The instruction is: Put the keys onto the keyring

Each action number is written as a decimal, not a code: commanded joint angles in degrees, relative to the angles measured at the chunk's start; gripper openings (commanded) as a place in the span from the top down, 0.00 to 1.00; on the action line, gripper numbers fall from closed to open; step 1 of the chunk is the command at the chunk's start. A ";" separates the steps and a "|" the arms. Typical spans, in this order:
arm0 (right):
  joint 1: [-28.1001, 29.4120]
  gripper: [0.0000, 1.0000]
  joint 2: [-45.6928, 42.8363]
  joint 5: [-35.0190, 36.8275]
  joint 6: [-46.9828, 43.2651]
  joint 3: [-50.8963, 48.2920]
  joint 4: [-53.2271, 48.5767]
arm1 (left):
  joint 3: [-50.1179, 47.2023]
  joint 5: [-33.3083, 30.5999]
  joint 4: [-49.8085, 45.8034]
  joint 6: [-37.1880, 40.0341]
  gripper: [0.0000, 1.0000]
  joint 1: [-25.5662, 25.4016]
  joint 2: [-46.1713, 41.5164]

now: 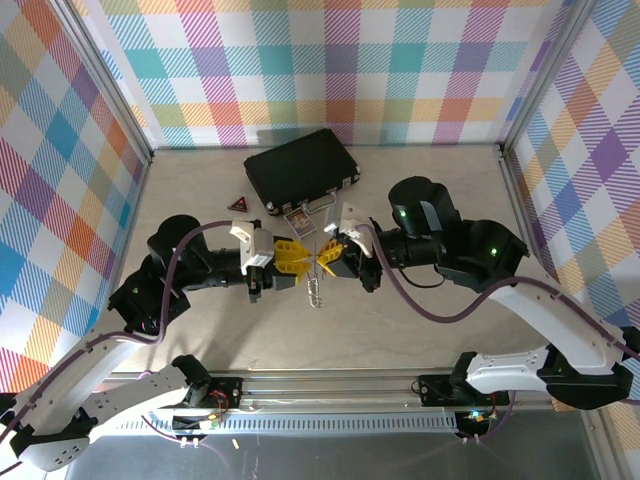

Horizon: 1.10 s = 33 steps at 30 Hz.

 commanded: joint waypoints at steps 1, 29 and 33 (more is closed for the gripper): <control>0.61 1.00 1.50 2.12 -2.28 3.52 -4.05 | 1.55 0.56 -5.35 3.87 0.76 -0.50 0.52; 3.37 0.81 -0.86 1.17 1.32 -0.11 4.19 | -3.75 4.57 12.45 -4.85 1.00 -0.50 -1.62; 3.45 0.82 -1.89 0.57 2.22 -1.14 7.04 | -5.75 5.91 20.70 -9.80 1.00 -0.57 -2.01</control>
